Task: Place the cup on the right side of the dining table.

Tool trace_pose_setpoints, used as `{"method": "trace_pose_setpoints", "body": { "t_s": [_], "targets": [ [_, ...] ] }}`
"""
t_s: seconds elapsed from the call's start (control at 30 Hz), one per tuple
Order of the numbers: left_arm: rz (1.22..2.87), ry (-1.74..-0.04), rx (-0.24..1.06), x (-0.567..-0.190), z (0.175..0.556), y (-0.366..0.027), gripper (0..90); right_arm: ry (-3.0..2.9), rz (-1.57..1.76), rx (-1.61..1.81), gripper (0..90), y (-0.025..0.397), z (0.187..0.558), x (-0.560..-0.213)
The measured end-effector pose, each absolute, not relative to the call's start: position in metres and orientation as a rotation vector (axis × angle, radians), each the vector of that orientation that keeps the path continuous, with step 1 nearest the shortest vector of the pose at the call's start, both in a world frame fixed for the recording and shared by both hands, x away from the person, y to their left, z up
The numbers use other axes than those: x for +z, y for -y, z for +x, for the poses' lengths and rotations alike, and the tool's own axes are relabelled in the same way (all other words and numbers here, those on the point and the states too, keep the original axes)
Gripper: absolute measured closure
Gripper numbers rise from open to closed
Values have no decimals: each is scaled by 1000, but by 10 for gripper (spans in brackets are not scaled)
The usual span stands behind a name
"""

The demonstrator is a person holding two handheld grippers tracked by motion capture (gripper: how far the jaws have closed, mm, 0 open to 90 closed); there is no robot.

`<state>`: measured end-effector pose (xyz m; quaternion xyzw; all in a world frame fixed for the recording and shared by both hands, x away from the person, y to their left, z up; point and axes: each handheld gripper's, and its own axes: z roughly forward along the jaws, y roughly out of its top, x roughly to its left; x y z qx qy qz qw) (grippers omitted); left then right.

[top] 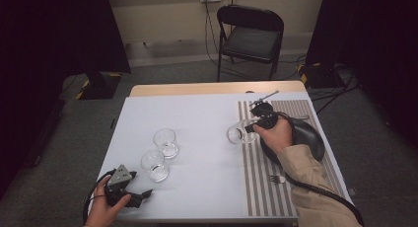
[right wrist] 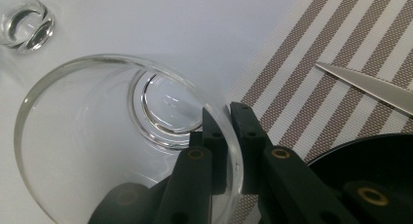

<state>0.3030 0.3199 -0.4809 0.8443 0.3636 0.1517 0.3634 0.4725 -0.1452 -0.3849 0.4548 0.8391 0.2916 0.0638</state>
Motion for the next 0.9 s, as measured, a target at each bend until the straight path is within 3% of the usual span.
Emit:
{"method": "trace_pose_setpoints", "body": {
  "t_s": [0.9],
  "targets": [
    [2173,-936,391,-481,303,-320,74,-2482,1446,796,857,166,484,-390]
  ]
}}
